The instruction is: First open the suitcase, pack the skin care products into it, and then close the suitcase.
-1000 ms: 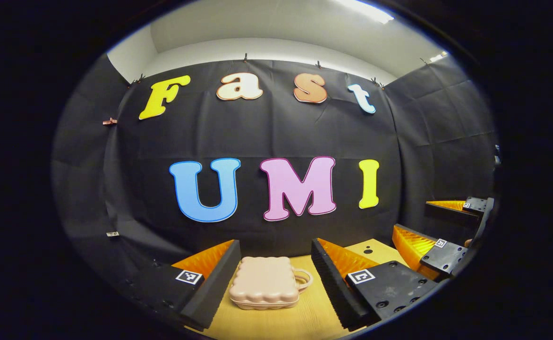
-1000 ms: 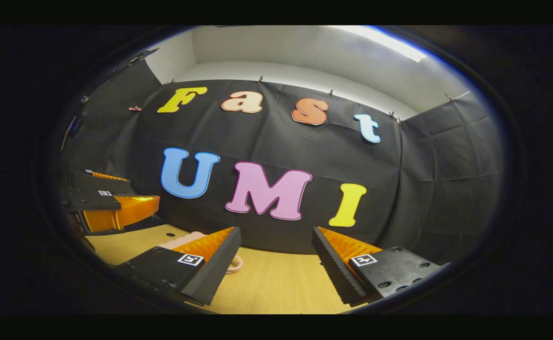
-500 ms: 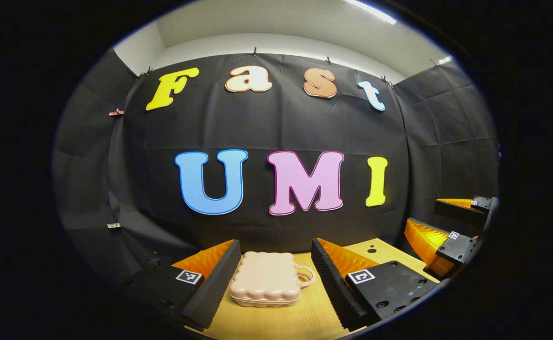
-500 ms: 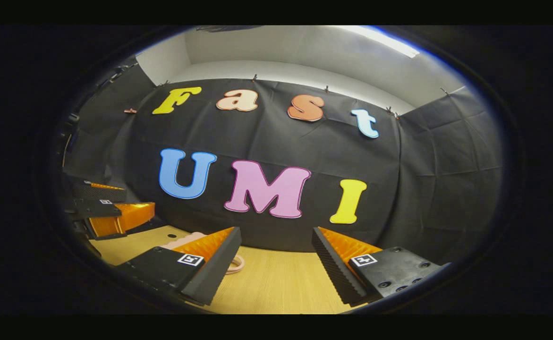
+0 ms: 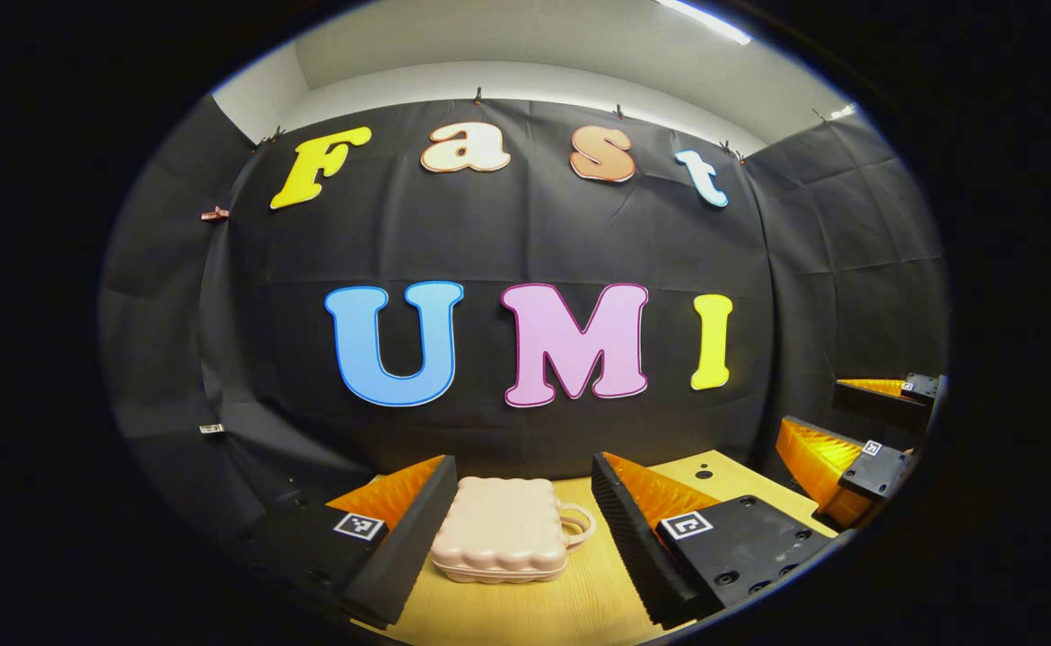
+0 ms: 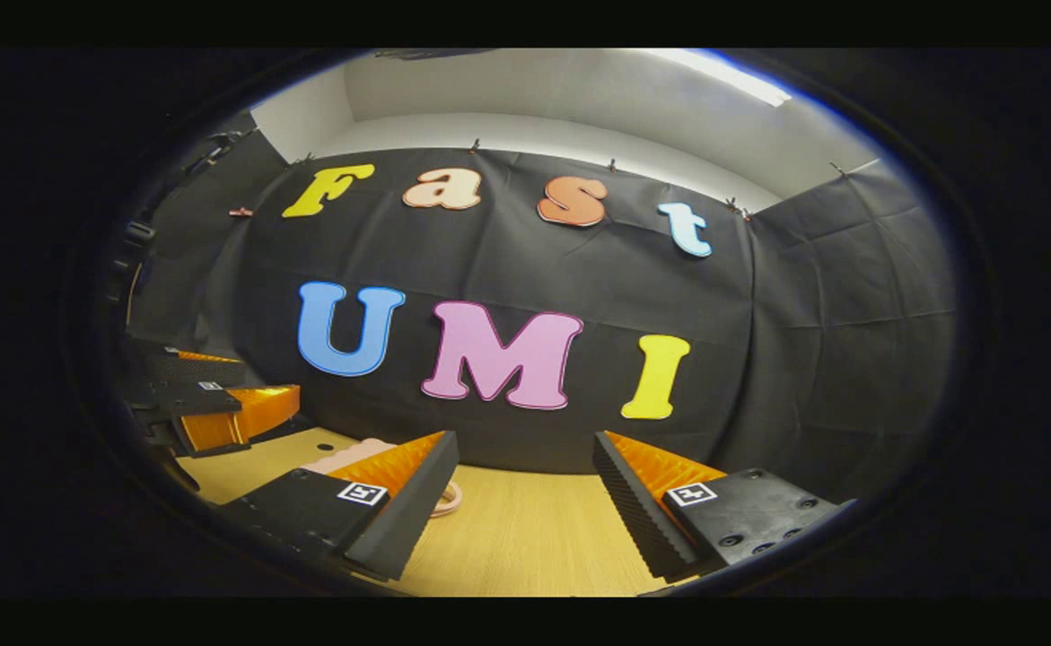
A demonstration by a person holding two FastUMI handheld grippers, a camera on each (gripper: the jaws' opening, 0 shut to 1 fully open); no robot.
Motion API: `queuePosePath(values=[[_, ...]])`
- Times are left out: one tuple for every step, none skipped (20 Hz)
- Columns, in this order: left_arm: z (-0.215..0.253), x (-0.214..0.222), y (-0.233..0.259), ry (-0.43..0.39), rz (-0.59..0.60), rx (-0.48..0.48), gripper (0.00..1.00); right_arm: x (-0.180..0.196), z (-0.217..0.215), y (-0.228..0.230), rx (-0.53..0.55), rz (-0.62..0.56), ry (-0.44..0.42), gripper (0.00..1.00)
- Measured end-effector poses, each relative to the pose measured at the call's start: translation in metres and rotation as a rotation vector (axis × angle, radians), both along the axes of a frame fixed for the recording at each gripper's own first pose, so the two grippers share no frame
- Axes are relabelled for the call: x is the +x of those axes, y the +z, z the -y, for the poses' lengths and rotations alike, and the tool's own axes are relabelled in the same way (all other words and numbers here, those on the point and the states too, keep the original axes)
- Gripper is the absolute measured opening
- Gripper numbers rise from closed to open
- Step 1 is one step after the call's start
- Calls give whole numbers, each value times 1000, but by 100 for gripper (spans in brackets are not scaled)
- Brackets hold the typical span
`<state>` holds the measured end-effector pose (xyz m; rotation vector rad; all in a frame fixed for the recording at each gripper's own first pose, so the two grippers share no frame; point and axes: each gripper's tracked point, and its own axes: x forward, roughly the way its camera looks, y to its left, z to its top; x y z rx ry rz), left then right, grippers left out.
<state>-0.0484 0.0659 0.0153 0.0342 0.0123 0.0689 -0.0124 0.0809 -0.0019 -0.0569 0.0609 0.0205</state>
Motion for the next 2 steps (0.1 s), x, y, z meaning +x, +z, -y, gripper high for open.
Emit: queuePosePath(values=[[-1, -1, 0, 3, 0, 4, 96, 0, 0, 0, 1, 0, -1, 96], [-2, -1, 1, 6, 1, 10, 96, 1, 1, 1, 1, 1, -2, 96]])
